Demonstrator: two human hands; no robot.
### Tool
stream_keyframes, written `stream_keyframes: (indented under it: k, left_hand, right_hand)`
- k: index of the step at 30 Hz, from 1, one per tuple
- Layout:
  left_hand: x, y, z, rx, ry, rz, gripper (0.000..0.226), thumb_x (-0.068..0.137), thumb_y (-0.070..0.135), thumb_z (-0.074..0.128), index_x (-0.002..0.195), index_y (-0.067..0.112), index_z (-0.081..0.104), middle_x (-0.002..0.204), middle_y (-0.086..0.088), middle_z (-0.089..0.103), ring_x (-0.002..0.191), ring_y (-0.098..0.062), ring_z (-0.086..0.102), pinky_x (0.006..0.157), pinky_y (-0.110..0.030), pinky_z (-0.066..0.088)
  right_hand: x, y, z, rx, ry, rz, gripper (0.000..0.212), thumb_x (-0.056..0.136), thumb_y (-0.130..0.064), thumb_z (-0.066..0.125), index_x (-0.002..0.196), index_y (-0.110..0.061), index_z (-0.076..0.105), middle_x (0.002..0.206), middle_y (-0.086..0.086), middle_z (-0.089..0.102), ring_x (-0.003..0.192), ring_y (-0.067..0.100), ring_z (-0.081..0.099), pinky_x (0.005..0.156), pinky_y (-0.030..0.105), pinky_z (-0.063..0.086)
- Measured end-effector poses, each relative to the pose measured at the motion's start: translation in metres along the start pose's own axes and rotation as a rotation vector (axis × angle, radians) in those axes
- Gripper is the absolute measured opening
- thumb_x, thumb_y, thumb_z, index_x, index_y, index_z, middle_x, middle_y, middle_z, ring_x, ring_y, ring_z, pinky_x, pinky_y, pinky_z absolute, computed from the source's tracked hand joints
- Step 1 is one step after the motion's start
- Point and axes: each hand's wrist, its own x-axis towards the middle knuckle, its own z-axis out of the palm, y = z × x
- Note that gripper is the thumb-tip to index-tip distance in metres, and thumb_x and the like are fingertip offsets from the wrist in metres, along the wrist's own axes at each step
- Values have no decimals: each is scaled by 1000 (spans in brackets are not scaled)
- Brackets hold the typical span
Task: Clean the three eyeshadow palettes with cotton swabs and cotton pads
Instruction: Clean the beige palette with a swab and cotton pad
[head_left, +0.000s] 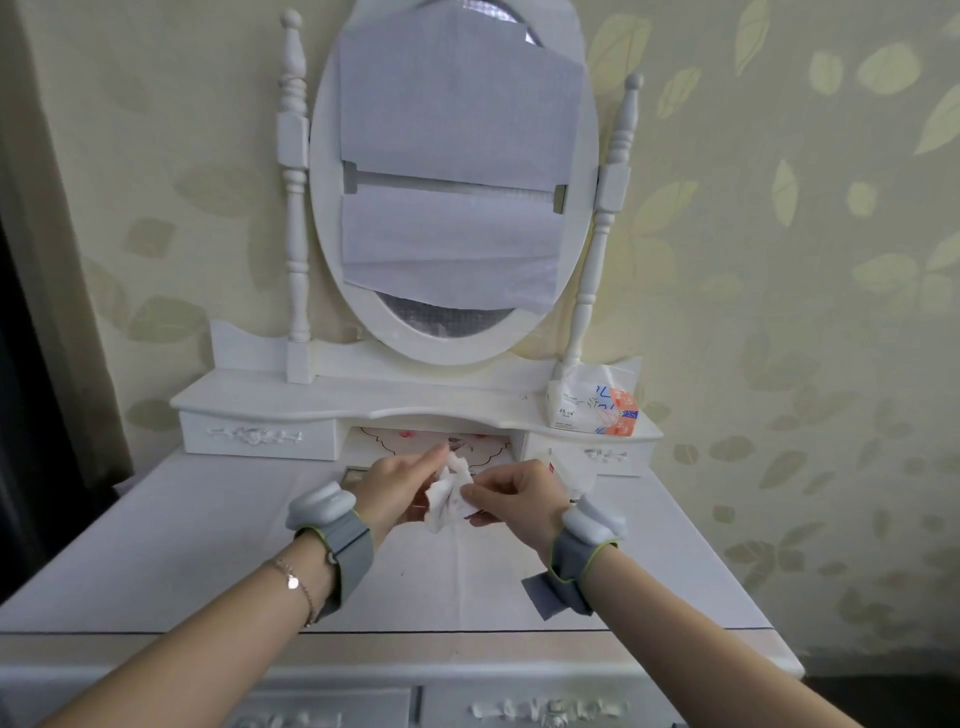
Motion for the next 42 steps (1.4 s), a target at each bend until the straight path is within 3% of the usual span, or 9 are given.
stream_keyframes:
  k: [5,12,17,20,24,29,34,38,42]
  left_hand:
    - [-4,0,0,-125,-82,-1,30,81,6,68,110,7,62,101,-14,69,84,-22,66,65,-25,55]
    - [-2,-1,-12,-117,11,51,29,80,-9,61,97,13,66,90,-13,70,80,-27,62,72,-32,50]
    - [-4,-3,-14,-109,-57,68,37,77,-14,60,102,14,65,84,-16,65,76,-27,48,66,-32,39]
    - [-5,-2,-11,-107,-90,62,37,78,-13,60,103,14,65,82,-12,66,77,-26,48,65,-31,41]
    - [-5,-1,-12,-134,-84,56,34,80,-10,60,104,14,65,88,-16,63,78,-27,51,65,-30,45]
    - [-2,-3,-15,-146,-40,37,41,78,-12,61,107,15,62,97,-17,64,82,-25,61,65,-28,53]
    - [-2,-5,-7,-53,23,11,28,73,-7,71,93,10,60,92,-11,60,79,-22,60,62,-26,55]
    - [0,-6,-2,76,25,18,14,77,9,72,90,6,68,86,-7,67,85,-18,63,74,-24,52]
    - [-5,4,8,-89,0,-80,18,89,22,60,87,7,70,72,-2,73,69,-14,69,74,-29,54]
  right_hand:
    - [5,2,0,67,7,-2,18,86,-6,62,70,-12,70,67,5,66,54,9,63,68,21,56]
    - [12,12,-14,244,59,163,16,85,1,59,70,-2,65,69,10,61,54,15,59,61,21,57]
    - [14,17,-16,438,-14,292,9,87,-6,62,80,-1,61,76,11,63,64,18,63,61,26,58]
    - [15,18,-12,477,-33,315,9,88,-11,62,86,-2,63,78,9,66,68,19,65,64,29,59]
    - [20,16,-10,612,80,341,14,89,-6,59,77,-2,61,60,4,67,56,17,64,59,29,57]
    - [22,16,-9,830,1,429,11,90,-3,55,97,2,62,86,13,66,63,19,67,56,29,59]
    - [20,15,-3,884,-38,437,10,92,-1,50,87,2,58,70,11,69,58,19,68,55,31,59]
    - [17,10,2,828,-30,378,9,91,4,50,84,3,56,66,13,65,50,17,64,47,25,55]
    - [19,10,7,733,26,350,22,87,7,55,67,-2,51,49,5,62,40,12,59,43,21,52]
